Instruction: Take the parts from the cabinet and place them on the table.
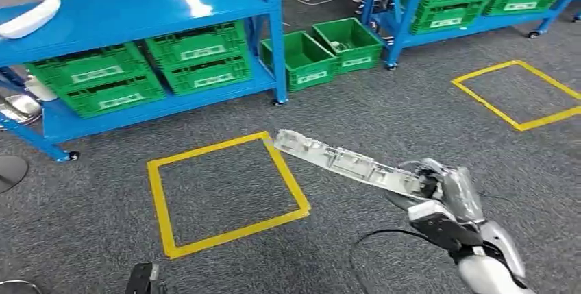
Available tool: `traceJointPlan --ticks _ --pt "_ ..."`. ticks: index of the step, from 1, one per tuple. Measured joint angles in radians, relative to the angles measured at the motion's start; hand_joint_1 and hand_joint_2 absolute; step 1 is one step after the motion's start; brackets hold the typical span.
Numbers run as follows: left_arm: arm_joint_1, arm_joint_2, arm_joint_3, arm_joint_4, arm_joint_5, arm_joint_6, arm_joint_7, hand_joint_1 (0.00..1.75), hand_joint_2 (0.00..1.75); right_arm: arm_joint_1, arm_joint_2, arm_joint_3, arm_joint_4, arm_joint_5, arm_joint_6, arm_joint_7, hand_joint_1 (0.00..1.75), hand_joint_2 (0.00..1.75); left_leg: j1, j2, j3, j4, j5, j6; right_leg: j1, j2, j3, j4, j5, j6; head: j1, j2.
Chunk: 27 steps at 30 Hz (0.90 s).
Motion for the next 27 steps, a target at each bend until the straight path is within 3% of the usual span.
traceJointPlan --ticks 1,2,4,5,6,7,9,10,11,12,14,15,16,17,18,20,21,22,23,24,25,26,27 --pt "-0.005 0.0 -0.005 0.0 -0.001 0.0 0.0 0.0 1.75 0.01 0.0 -0.008 -0.008 0.003 0.0 -0.002 1.75 1.75 0.002 -0.023 -0.004 0.017 -0.02 -0.006 -0.001 0.007 -0.002 0.0 0.002 -0.004 -0.002 0.0" --pt "-0.009 0.0 -0.013 0.0 -0.002 -0.002 0.0 0.0 1.75 0.016 0.0 -0.014 -0.013 0.003 0.0 -0.002 1.75 1.75 0.003 -0.043 -0.028 0.071 -0.058 -0.008 -0.002 0.015 -0.005 0.0 0.003 -0.008 -0.002 0.0" --pt "-0.016 0.0 -0.021 0.001 0.001 -0.003 0.0 0.0 1.75 0.038 0.0 -0.028 -0.026 0.003 -0.004 -0.005 1.75 1.75 0.004 -0.06 -0.111 0.25 -0.143 -0.009 -0.001 0.032 -0.011 0.0 0.006 -0.012 -0.002 0.0" --pt "-0.019 0.0 -0.024 0.001 0.004 -0.006 0.0 0.0 1.75 0.051 0.0 -0.036 -0.03 0.003 -0.006 -0.005 1.75 1.75 0.004 -0.061 -0.141 0.31 -0.159 -0.008 0.0 0.039 -0.013 0.0 0.008 -0.014 -0.002 0.0" --pt "-0.021 0.0 -0.026 0.001 0.004 -0.006 0.0 0.0 1.75 0.061 0.0 -0.042 -0.032 0.003 -0.006 -0.006 1.75 1.75 0.004 -0.062 -0.147 0.323 -0.149 -0.007 0.0 0.048 -0.013 0.0 0.008 -0.013 -0.001 0.0" --pt "-0.024 0.0 -0.026 0.001 0.004 -0.008 0.0 0.0 1.75 0.069 -0.001 -0.047 -0.035 0.003 -0.008 -0.006 1.75 1.75 0.004 -0.063 -0.134 0.295 -0.119 -0.005 0.0 0.057 -0.014 0.0 0.01 -0.012 -0.002 0.0" --pt "-0.033 0.001 -0.032 0.001 0.007 -0.013 -0.006 0.0 1.75 0.078 -0.002 -0.057 -0.043 0.001 -0.008 -0.008 1.75 1.75 0.004 -0.078 -0.056 0.141 -0.03 0.004 0.0 0.078 -0.014 0.0 0.014 -0.006 -0.002 0.0" --pt "-0.038 0.001 -0.037 0.001 0.011 -0.016 -0.013 0.0 1.75 0.078 -0.002 -0.06 -0.046 -0.002 -0.008 -0.01 1.75 1.75 0.006 -0.113 -0.01 0.054 0.004 0.009 -0.002 0.089 -0.015 0.0 0.017 -0.002 -0.002 0.0" --pt "-0.045 0.002 -0.042 0.001 0.013 -0.018 -0.019 0.0 1.75 0.076 -0.002 -0.062 -0.048 -0.003 -0.011 -0.011 1.75 1.75 0.009 -0.146 0.005 0.015 -0.004 0.014 0.005 0.097 -0.023 0.007 0.019 0.004 -0.002 0.0" --pt "-0.052 0.002 -0.046 0.001 0.013 -0.02 -0.023 0.0 1.75 0.076 -0.003 -0.064 -0.05 -0.003 -0.013 -0.013 1.75 1.75 0.01 -0.138 0.004 0.01 -0.008 0.009 0.0 0.105 -0.031 0.007 0.024 0.009 0.0 0.0" --pt "-0.059 0.0 -0.053 0.001 0.013 -0.021 -0.027 0.0 1.75 0.08 -0.003 -0.067 -0.056 -0.004 -0.017 -0.014 1.75 1.75 0.003 -0.13 -0.001 0.01 -0.006 0.018 -0.008 0.119 -0.037 -0.001 0.033 0.023 -0.001 0.0" --pt "-0.062 -0.002 -0.059 0.001 0.014 -0.025 -0.03 0.0 1.75 0.081 -0.004 -0.069 -0.058 -0.006 -0.018 -0.016 1.75 1.75 0.008 -0.118 0.0 0.004 0.001 0.026 -0.006 0.129 -0.04 -0.004 0.037 0.03 -0.001 0.0" --pt "-0.064 -0.001 -0.067 0.001 0.015 -0.028 -0.035 0.0 1.75 0.085 -0.005 -0.074 -0.061 -0.013 -0.02 -0.018 1.75 1.75 0.012 -0.106 0.0 0.0 0.006 0.032 -0.004 0.101 -0.049 0.009 0.026 0.031 0.002 0.0" --pt "-0.064 -0.001 -0.074 0.001 0.015 -0.032 -0.043 0.0 1.75 0.085 -0.006 -0.08 -0.064 -0.022 -0.021 -0.02 1.75 1.75 0.012 -0.099 0.0 0.0 0.007 0.037 0.0 0.059 -0.069 0.055 -0.009 0.036 0.014 0.0" --pt "-0.059 -0.001 -0.079 0.002 0.014 -0.033 -0.046 0.0 1.75 0.086 -0.006 -0.085 -0.065 -0.026 -0.022 -0.022 1.75 1.75 0.011 -0.089 0.0 0.0 0.006 0.038 0.0 0.034 -0.102 0.134 -0.053 0.042 0.016 0.0" --pt "-0.044 0.006 -0.093 0.002 0.014 -0.031 -0.042 0.0 1.75 0.099 -0.006 -0.086 -0.072 -0.007 -0.025 -0.02 1.75 1.75 0.009 -0.066 -0.001 0.0 0.005 0.038 -0.001 0.016 -0.171 0.294 -0.121 0.046 0.016 0.0" --pt "-0.036 0.011 -0.096 0.002 0.014 -0.031 -0.033 0.0 1.75 0.107 -0.006 -0.087 -0.074 0.008 -0.03 -0.015 1.75 1.75 0.009 -0.056 0.0 0.001 0.005 0.038 -0.001 0.015 -0.18 0.317 -0.122 0.047 0.016 0.0" --pt "-0.03 0.017 -0.098 0.002 0.014 -0.031 -0.026 0.0 1.75 0.113 -0.006 -0.088 -0.077 0.019 -0.035 -0.01 1.75 1.75 0.009 -0.046 0.0 0.001 0.004 0.038 -0.001 0.013 -0.166 0.296 -0.104 0.048 0.016 0.0" --pt "-0.024 0.022 -0.1 0.002 0.014 -0.03 -0.02 0.0 1.75 0.118 -0.006 -0.09 -0.078 0.025 -0.039 -0.005 1.75 1.75 0.009 -0.038 0.001 0.001 0.003 0.035 -0.002 0.01 -0.131 0.232 -0.071 0.047 0.017 0.0" --pt "-0.021 0.026 -0.101 0.002 0.013 -0.02 -0.007 0.0 1.75 0.12 -0.006 -0.091 -0.081 0.029 -0.041 -0.001 1.75 1.75 0.009 -0.03 0.003 0.002 0.0 0.032 -0.003 -0.001 -0.076 0.135 -0.029 0.047 0.016 0.0" --pt "-0.018 0.03 -0.104 0.002 0.013 -0.011 0.008 0.0 1.75 0.121 -0.006 -0.091 -0.087 0.036 -0.041 0.002 1.75 1.75 0.009 -0.022 0.006 0.004 -0.004 0.026 -0.003 -0.032 -0.017 0.036 0.003 0.048 0.016 0.0" --pt "-0.016 0.041 -0.108 0.002 0.013 -0.009 0.012 0.0 1.75 0.118 -0.006 -0.091 -0.087 0.039 -0.04 0.003 1.75 1.75 0.0 -0.017 0.005 0.006 -0.008 0.019 0.005 -0.044 -0.003 0.016 -0.014 0.043 0.018 0.0" --pt "-0.014 0.045 -0.11 0.002 0.016 -0.009 0.014 0.0 1.75 0.12 -0.006 -0.09 -0.093 0.04 -0.041 0.005 1.75 1.75 -0.003 -0.013 0.004 0.01 -0.009 0.015 0.002 -0.029 -0.007 0.013 -0.006 0.025 0.014 0.0"
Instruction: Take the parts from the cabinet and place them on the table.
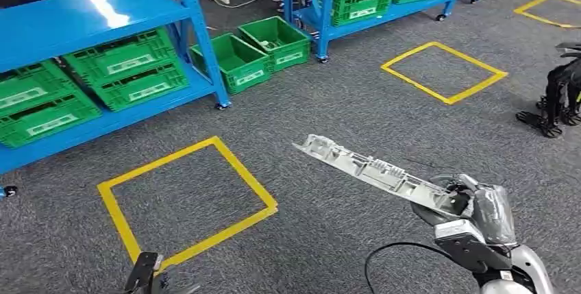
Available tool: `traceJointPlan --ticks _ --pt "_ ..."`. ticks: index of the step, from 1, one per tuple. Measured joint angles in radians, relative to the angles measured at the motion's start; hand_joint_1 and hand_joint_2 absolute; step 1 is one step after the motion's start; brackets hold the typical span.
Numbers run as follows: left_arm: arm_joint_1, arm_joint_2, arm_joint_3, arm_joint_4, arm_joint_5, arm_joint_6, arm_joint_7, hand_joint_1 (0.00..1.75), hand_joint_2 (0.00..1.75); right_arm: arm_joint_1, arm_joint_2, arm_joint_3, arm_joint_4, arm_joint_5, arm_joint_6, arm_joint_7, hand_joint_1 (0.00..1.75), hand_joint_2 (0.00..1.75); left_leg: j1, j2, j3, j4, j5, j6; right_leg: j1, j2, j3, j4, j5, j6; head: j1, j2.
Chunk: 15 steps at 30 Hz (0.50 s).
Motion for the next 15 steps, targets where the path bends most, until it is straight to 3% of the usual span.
traceJointPlan --ticks 3,4,5,7,8,9,10,11,12,13,14,15 --pt "0.002 0.013 -0.006 0.0 0.008 -0.006 -0.004 0.0 1.75 0.005 0.0 -0.001 -0.004 0.011 0.0 0.01 1.75 1.75 0.001 0.016 0.001 -0.003 0.001 -0.01 0.002 0.02 -0.011 0.005 0.0 -0.018 0.001 0.0" --pt "0.001 0.016 -0.006 0.0 0.009 -0.008 -0.006 0.0 1.75 0.006 0.0 -0.001 -0.009 0.011 0.0 0.012 1.75 1.75 0.005 0.0 0.0 0.001 -0.009 -0.02 -0.003 0.027 -0.01 0.002 0.004 -0.026 0.0 0.0" --pt "0.001 0.018 -0.007 0.0 0.01 -0.008 -0.01 0.0 1.75 0.003 0.0 -0.002 -0.014 0.012 0.0 0.013 1.75 1.75 0.005 -0.031 -0.015 0.036 -0.04 -0.023 -0.003 0.034 -0.012 0.002 0.005 -0.032 -0.001 0.0" --pt "0.003 0.019 -0.007 0.0 0.025 -0.008 -0.019 0.0 1.75 0.0 0.002 -0.002 -0.019 0.014 0.002 0.013 1.75 1.75 0.005 -0.048 -0.088 0.192 -0.121 -0.025 -0.002 0.048 -0.015 0.002 0.007 -0.038 -0.001 0.0" --pt "0.004 0.019 -0.007 0.0 0.029 -0.008 -0.029 0.0 1.75 -0.001 0.003 -0.002 -0.019 0.016 0.002 0.014 1.75 1.75 0.005 -0.05 -0.127 0.269 -0.148 -0.024 0.0 0.056 -0.017 0.002 0.008 -0.04 0.0 0.0" --pt "0.004 0.018 -0.007 0.0 0.033 -0.008 -0.041 0.0 1.75 -0.001 0.005 -0.002 -0.019 0.019 0.001 0.015 1.75 1.75 0.005 -0.05 -0.153 0.317 -0.155 -0.022 0.001 0.065 -0.018 0.002 0.009 -0.041 0.0 0.0" --pt "0.004 0.017 -0.007 0.0 0.04 -0.008 -0.052 0.0 1.75 -0.001 0.005 -0.003 -0.019 0.019 0.0 0.018 1.75 1.75 0.005 -0.051 -0.155 0.314 -0.139 -0.019 0.001 0.074 -0.018 0.002 0.01 -0.041 0.0 0.0" --pt "0.002 0.012 -0.007 0.0 0.043 -0.008 -0.062 0.0 1.75 0.0 0.005 -0.006 -0.022 0.016 -0.001 0.023 1.75 1.75 0.005 -0.052 -0.139 0.274 -0.103 -0.016 0.002 0.083 -0.018 0.002 0.011 -0.04 0.0 0.0" --pt "-0.002 0.009 -0.008 0.0 0.043 -0.005 -0.069 0.0 1.75 0.003 0.006 -0.01 -0.026 0.01 -0.004 0.027 1.75 1.75 0.004 -0.056 -0.101 0.194 -0.053 -0.01 0.003 0.092 -0.017 0.002 0.012 -0.038 0.0 0.0" --pt "-0.006 0.006 -0.01 0.0 0.043 -0.004 -0.071 0.0 1.75 0.006 0.006 -0.015 -0.03 0.007 -0.008 0.029 1.75 1.75 0.004 -0.07 -0.056 0.105 -0.009 -0.002 0.002 0.101 -0.016 0.002 0.013 -0.037 0.0 0.0" --pt "-0.01 0.006 -0.011 0.0 0.042 -0.002 -0.071 0.0 1.75 0.008 0.006 -0.019 -0.034 0.003 -0.014 0.03 1.75 1.75 0.004 -0.108 -0.024 0.042 0.011 0.007 -0.001 0.105 -0.018 0.002 0.015 -0.033 0.0 0.0" --pt "-0.012 0.006 -0.014 0.0 0.041 0.002 -0.067 0.0 1.75 0.008 0.006 -0.023 -0.035 -0.002 -0.021 0.03 1.75 1.75 0.007 -0.12 -0.01 0.005 0.004 0.011 0.007 0.113 -0.025 0.01 0.016 -0.029 0.0 0.0"
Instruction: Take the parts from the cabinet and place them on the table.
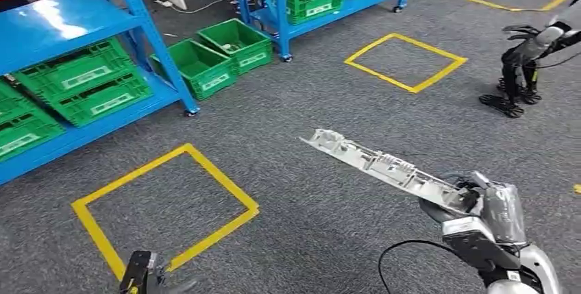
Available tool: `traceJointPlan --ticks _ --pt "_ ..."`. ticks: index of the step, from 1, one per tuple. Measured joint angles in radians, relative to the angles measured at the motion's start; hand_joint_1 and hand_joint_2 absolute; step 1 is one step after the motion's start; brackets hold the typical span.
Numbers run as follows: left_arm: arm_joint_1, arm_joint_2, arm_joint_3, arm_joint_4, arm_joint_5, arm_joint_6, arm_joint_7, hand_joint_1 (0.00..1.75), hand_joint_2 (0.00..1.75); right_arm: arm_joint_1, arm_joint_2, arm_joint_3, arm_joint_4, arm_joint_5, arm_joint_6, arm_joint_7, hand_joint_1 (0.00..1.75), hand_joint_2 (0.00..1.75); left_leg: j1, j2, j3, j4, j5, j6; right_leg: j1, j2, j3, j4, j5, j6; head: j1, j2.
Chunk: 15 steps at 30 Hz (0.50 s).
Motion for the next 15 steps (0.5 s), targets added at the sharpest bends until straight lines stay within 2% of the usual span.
traceJointPlan --ticks 1,3,4,5,6,8,9,10,11,12,13,14,15 --pt "-0.002 -0.002 -0.004 0.0 -0.003 0.006 0.013 0.0 1.75 0.005 0.0 -0.005 -0.002 -0.003 -0.01 -0.002 1.75 1.75 -0.002 0.008 -0.004 0.002 -0.001 -0.01 -0.006 0.005 -0.005 -0.004 0.005 0.007 0.001 0.0" --pt "0.0 -0.002 -0.013 0.0 -0.005 0.014 0.038 0.0 1.75 0.017 0.0 -0.014 -0.004 -0.006 -0.023 -0.003 1.75 1.75 -0.007 0.015 -0.006 0.0 0.003 -0.001 -0.012 0.018 -0.006 -0.014 0.014 0.021 0.0 0.0" --pt "0.0 -0.003 -0.018 0.0 -0.005 0.016 0.045 0.0 1.75 0.022 0.0 -0.021 -0.008 -0.005 -0.025 -0.003 1.75 1.75 0.002 0.026 -0.003 -0.012 0.013 0.006 -0.009 0.013 -0.01 -0.009 0.012 0.023 -0.001 0.0" --pt "0.0 -0.002 -0.019 0.0 -0.006 0.018 0.047 0.0 1.75 0.025 0.0 -0.025 -0.011 -0.006 -0.03 -0.003 1.75 1.75 0.003 0.031 -0.002 -0.012 0.014 0.009 -0.006 -0.024 -0.022 0.009 -0.005 0.027 0.004 0.0" --pt "0.001 -0.002 -0.019 0.0 -0.005 0.019 0.05 0.0 1.75 0.024 0.0 -0.027 -0.012 -0.006 -0.03 -0.003 1.75 1.75 0.003 0.037 -0.002 -0.012 0.014 0.012 -0.007 -0.046 -0.043 0.061 -0.04 0.032 0.011 0.0" --pt "0.007 -0.002 -0.019 0.0 -0.006 0.019 0.055 0.0 1.75 0.028 0.0 -0.03 -0.017 -0.006 -0.032 -0.004 1.75 1.75 0.002 0.054 -0.002 -0.012 0.013 0.013 -0.008 -0.066 -0.119 0.229 -0.119 0.041 0.011 0.0" --pt "0.009 -0.003 -0.021 0.0 -0.006 0.018 0.057 0.0 1.75 0.031 0.0 -0.035 -0.018 -0.006 -0.034 -0.005 1.75 1.75 0.002 0.062 -0.002 -0.012 0.013 0.013 -0.009 -0.068 -0.145 0.291 -0.14 0.045 0.013 0.0" --pt "0.009 -0.003 -0.023 0.0 -0.009 0.016 0.058 0.0 1.75 0.035 0.0 -0.04 -0.019 -0.006 -0.039 -0.005 1.75 1.75 0.003 0.069 -0.002 -0.012 0.013 0.013 -0.01 -0.068 -0.148 0.299 -0.134 0.048 0.012 0.0" --pt "0.008 -0.005 -0.027 0.0 -0.012 0.014 0.058 0.0 1.75 0.036 0.0 -0.045 -0.019 -0.005 -0.043 -0.005 1.75 1.75 0.003 0.073 -0.002 -0.011 0.013 0.012 -0.012 -0.069 -0.125 0.262 -0.108 0.049 0.013 0.0" --pt "0.005 -0.006 -0.029 0.0 -0.012 0.011 0.058 0.0 1.75 0.036 0.0 -0.05 -0.02 -0.006 -0.045 -0.005 1.75 1.75 0.004 0.077 0.0 -0.011 0.011 0.009 -0.014 -0.072 -0.082 0.185 -0.07 0.05 0.012 0.0" --pt "0.002 -0.01 -0.032 0.0 -0.012 0.01 0.057 0.0 1.75 0.036 0.0 -0.051 -0.023 -0.008 -0.045 -0.005 1.75 1.75 0.006 0.081 0.002 -0.009 0.009 0.004 -0.017 -0.081 -0.023 0.083 -0.031 0.054 0.013 0.0" --pt "-0.002 -0.01 -0.035 0.0 -0.011 0.01 0.057 0.0 1.75 0.035 0.0 -0.052 -0.024 -0.009 -0.045 -0.006 1.75 1.75 0.002 0.083 0.003 -0.003 0.004 -0.005 -0.02 -0.102 0.021 0.002 -0.022 0.061 0.013 0.0" --pt "-0.005 -0.007 -0.037 -0.001 -0.012 0.011 0.057 0.0 1.75 0.034 0.0 -0.052 -0.026 -0.01 -0.045 -0.006 1.75 1.75 -0.005 0.083 0.001 0.003 0.0 -0.011 -0.019 -0.094 0.028 -0.001 -0.025 0.051 0.015 0.0"
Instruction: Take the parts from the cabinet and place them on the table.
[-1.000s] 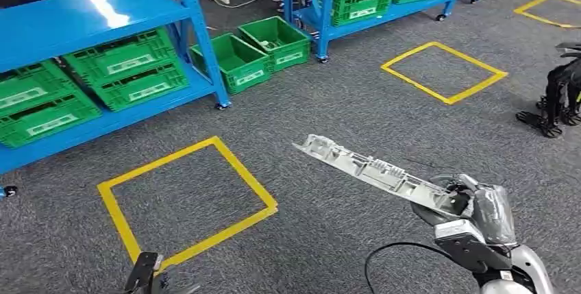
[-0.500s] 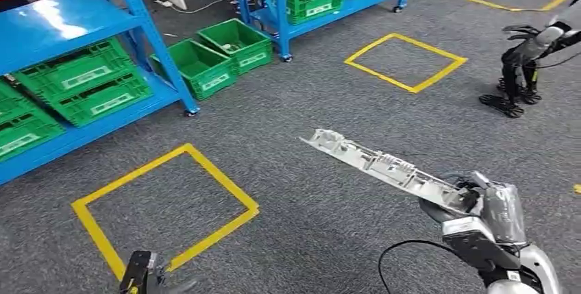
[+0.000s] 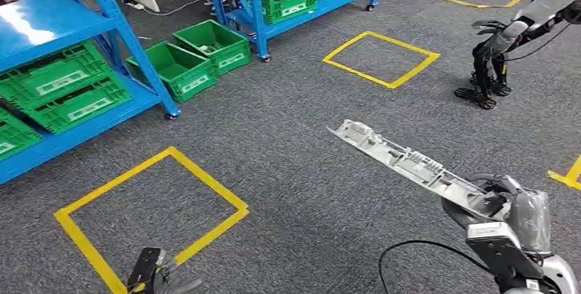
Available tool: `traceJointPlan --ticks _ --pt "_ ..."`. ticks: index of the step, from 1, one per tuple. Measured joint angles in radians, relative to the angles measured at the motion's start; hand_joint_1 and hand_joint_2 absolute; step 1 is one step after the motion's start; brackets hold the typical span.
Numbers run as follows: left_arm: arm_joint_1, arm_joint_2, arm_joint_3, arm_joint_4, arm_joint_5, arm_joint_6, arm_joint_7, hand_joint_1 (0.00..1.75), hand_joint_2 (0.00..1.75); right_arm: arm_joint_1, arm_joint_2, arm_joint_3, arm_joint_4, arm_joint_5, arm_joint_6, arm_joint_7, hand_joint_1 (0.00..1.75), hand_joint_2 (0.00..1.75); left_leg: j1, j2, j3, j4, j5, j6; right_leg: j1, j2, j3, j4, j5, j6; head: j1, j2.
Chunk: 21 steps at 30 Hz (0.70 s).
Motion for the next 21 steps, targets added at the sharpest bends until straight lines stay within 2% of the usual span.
traceJointPlan --ticks 1,3,4,5,6,8,9,10,11,12,13,14,15,16,17,19,20,21 --pt "-0.002 -0.002 -0.004 0.0 0.0 0.0 0.0 0.0 1.75 0.001 0.0 -0.001 -0.002 -0.001 0.0 0.0 1.75 1.75 -0.002 0.001 0.0 -0.001 0.002 -0.003 0.0 0.01 -0.004 0.003 0.0 -0.016 -0.006 0.0" --pt "-0.002 -0.002 -0.006 0.0 0.0 0.0 -0.001 0.0 1.75 0.002 0.0 -0.003 -0.002 -0.001 0.0 0.0 1.75 1.75 0.0 0.003 0.001 -0.005 0.006 -0.01 0.004 0.016 -0.011 0.007 0.001 -0.028 -0.008 0.0" --pt "-0.002 -0.002 -0.006 0.0 0.0 0.0 -0.001 0.0 1.75 0.003 0.0 -0.004 -0.002 -0.002 0.0 0.0 1.75 1.75 0.003 0.007 0.001 -0.005 0.002 -0.015 0.002 0.019 -0.011 0.005 0.003 -0.037 -0.01 0.0" --pt "-0.002 -0.002 -0.007 0.0 0.0 0.0 -0.003 0.0 1.75 0.003 0.0 -0.006 -0.003 -0.002 0.0 0.0 1.75 1.75 0.004 -0.001 -0.003 0.007 -0.013 -0.021 0.002 0.022 -0.01 0.003 0.005 -0.044 -0.01 0.0" --pt "-0.003 -0.003 -0.007 0.0 0.003 0.0 -0.009 0.0 1.75 0.002 0.0 -0.007 -0.005 -0.003 0.0 0.0 1.75 1.75 0.004 -0.006 -0.025 0.053 -0.048 -0.023 0.002 0.025 -0.011 0.003 0.006 -0.049 -0.011 0.0" --pt "-0.003 -0.006 -0.009 0.0 0.012 0.0 -0.033 0.0 1.75 0.002 0.0 -0.007 -0.005 -0.009 0.001 -0.002 1.75 1.75 0.004 -0.01 -0.103 0.217 -0.127 -0.024 0.004 0.031 -0.016 0.003 0.008 -0.054 -0.01 0.0" --pt "-0.003 -0.008 -0.011 0.0 0.016 0.0 -0.044 0.0 1.75 0.002 0.0 -0.008 -0.005 -0.01 0.001 -0.002 1.75 1.75 0.004 -0.011 -0.139 0.287 -0.149 -0.022 0.006 0.035 -0.018 0.003 0.009 -0.055 -0.01 0.0" --pt "-0.004 -0.011 -0.013 0.0 0.017 -0.003 -0.052 0.0 1.75 0.003 0.0 -0.009 -0.005 -0.011 0.002 -0.002 1.75 1.75 0.004 -0.012 -0.157 0.317 -0.149 -0.02 0.008 0.041 -0.02 0.003 0.01 -0.057 -0.01 0.0" --pt "-0.006 -0.013 -0.015 0.0 0.017 -0.003 -0.054 0.0 1.75 0.004 0.0 -0.01 -0.005 -0.014 0.002 -0.002 1.75 1.75 0.004 -0.013 -0.152 0.3 -0.124 -0.015 0.01 0.046 -0.02 0.003 0.01 -0.057 -0.01 0.0" --pt "-0.008 -0.014 -0.018 0.0 0.018 -0.003 -0.054 0.0 1.75 0.004 0.001 -0.011 -0.005 -0.016 0.002 -0.002 1.75 1.75 0.003 -0.015 -0.125 0.244 -0.082 -0.008 0.012 0.051 -0.019 0.003 0.011 -0.058 -0.01 0.0" --pt "-0.01 -0.014 -0.024 0.0 0.019 -0.002 -0.052 0.0 1.75 0.005 0.001 -0.011 -0.005 -0.018 0.002 -0.002 1.75 1.75 0.001 -0.019 -0.082 0.158 -0.034 0.0 0.014 0.057 -0.018 0.003 0.012 -0.057 -0.01 0.0" --pt "-0.011 -0.014 -0.029 0.0 0.021 0.002 -0.046 0.0 1.75 0.006 0.002 -0.012 -0.005 -0.019 0.002 -0.002 1.75 1.75 -0.003 -0.033 -0.036 0.071 0.004 0.01 0.013 0.062 -0.017 0.003 0.013 -0.055 -0.01 0.0" --pt "-0.012 -0.013 -0.031 0.0 0.023 0.004 -0.039 0.0 1.75 0.006 0.004 -0.013 -0.005 -0.02 0.002 -0.002 1.75 1.75 -0.005 -0.05 -0.015 0.027 0.001 0.019 0.012 0.064 -0.02 0.003 0.015 -0.052 -0.009 0.0" --pt "-0.012 -0.014 -0.031 0.0 0.025 0.006 -0.036 0.0 1.75 0.006 0.005 -0.015 -0.005 -0.021 0.002 -0.002 1.75 1.75 -0.002 -0.048 -0.008 0.002 -0.001 0.014 0.016 0.07 -0.027 0.008 0.017 -0.048 -0.01 0.0" --pt "-0.009 -0.014 -0.031 0.0 0.027 0.008 -0.032 0.0 1.75 0.008 0.006 -0.015 -0.005 -0.022 0.001 -0.002 1.75 1.75 -0.006 -0.048 -0.013 0.005 0.001 0.009 0.01 0.074 -0.031 0.004 0.022 -0.04 -0.008 0.0" --pt "0.001 -0.015 -0.032 0.0 0.03 0.013 -0.026 0.0 1.75 0.015 0.008 -0.016 -0.006 -0.022 0.0 -0.001 1.75 1.75 -0.008 -0.043 -0.012 -0.002 0.007 0.016 0.008 0.081 -0.031 -0.005 0.029 -0.027 -0.01 0.0" --pt "0.003 -0.014 -0.033 0.0 0.03 0.015 -0.023 0.0 1.75 0.021 0.009 -0.018 -0.008 -0.023 -0.001 -0.001 1.75 1.75 0.002 -0.037 -0.007 -0.012 0.016 0.02 0.008 0.074 -0.039 0.002 0.023 -0.025 -0.01 0.0" --pt "0.005 -0.015 -0.035 0.0 0.031 0.018 -0.022 0.0 1.75 0.024 0.01 -0.019 -0.011 -0.024 -0.002 -0.001 1.75 1.75 0.002 -0.035 -0.007 -0.015 0.017 0.025 0.012 0.053 -0.049 0.029 0.0 -0.019 -0.005 0.0"
